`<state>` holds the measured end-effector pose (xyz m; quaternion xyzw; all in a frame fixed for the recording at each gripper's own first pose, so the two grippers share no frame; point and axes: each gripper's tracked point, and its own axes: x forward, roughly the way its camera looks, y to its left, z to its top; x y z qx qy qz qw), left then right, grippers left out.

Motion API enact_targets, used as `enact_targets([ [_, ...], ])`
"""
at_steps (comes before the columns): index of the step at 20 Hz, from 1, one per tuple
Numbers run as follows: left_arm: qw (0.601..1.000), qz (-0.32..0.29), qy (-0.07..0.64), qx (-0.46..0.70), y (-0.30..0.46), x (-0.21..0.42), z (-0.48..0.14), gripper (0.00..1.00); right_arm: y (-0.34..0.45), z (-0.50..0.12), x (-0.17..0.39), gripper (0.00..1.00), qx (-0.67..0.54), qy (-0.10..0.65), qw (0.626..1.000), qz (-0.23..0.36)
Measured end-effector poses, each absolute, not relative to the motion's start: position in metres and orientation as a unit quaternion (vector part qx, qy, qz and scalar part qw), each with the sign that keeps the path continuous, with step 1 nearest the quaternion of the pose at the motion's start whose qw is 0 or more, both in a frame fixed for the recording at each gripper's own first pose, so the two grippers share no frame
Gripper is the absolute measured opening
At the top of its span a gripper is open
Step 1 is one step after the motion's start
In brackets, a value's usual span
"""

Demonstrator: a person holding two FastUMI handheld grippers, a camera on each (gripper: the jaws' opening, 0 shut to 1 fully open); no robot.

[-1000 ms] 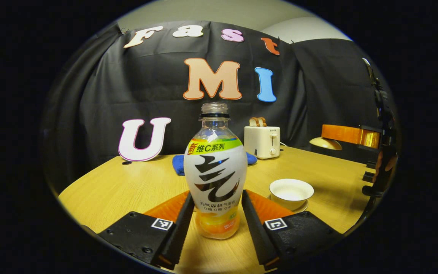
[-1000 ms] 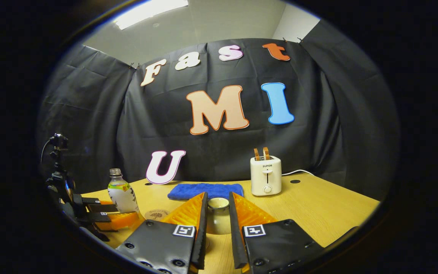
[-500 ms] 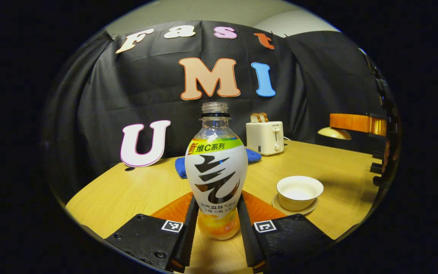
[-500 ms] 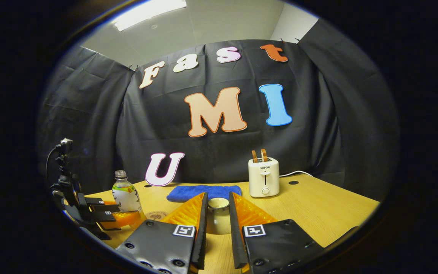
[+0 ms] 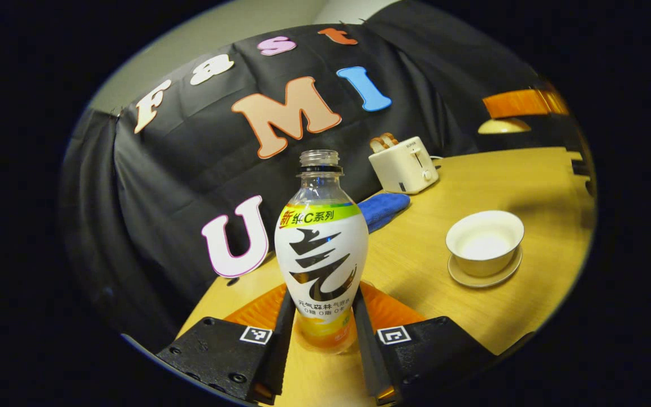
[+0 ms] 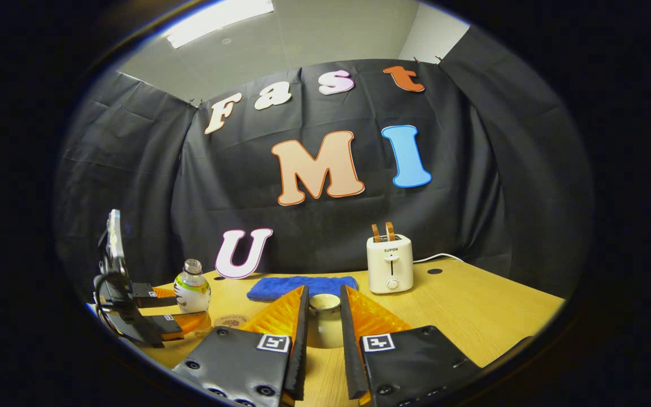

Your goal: Open the teacup lid with one hand, grasp the water bottle and pour water into the teacup with the other hand; after pouring, place the water bottle on the coaster and then close the teacup lid.

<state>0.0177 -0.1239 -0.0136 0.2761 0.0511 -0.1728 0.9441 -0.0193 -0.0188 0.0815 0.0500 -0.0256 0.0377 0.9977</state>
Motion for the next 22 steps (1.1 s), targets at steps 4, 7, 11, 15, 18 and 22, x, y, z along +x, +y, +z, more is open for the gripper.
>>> enact_targets([
  [4,0.916,-0.181,0.037,0.356,-0.133,0.021,-0.018,0.53,-0.021,0.081,-0.020,0.31,0.056,-0.022,0.997,0.039],
  [7,0.896,-0.179,0.027,0.406,-0.132,0.023,-0.021,0.53,-0.022,0.084,-0.020,0.31,0.061,-0.024,0.997,0.041],
  [11,0.857,-0.182,0.013,0.481,-0.132,0.025,-0.021,0.53,-0.022,0.085,-0.022,0.31,0.062,-0.026,0.997,0.043],
  [15,0.814,-0.187,-0.001,0.550,-0.132,0.024,-0.019,0.52,-0.021,0.086,-0.023,0.31,0.063,-0.025,0.997,0.044],
  [18,0.792,-0.197,0.003,0.578,-0.135,0.026,-0.022,0.52,-0.022,0.086,-0.024,0.31,0.060,-0.026,0.997,0.044],
  [22,0.744,-0.194,-0.006,0.639,-0.133,0.029,-0.020,0.52,-0.024,0.086,-0.023,0.31,0.065,-0.027,0.997,0.043],
])
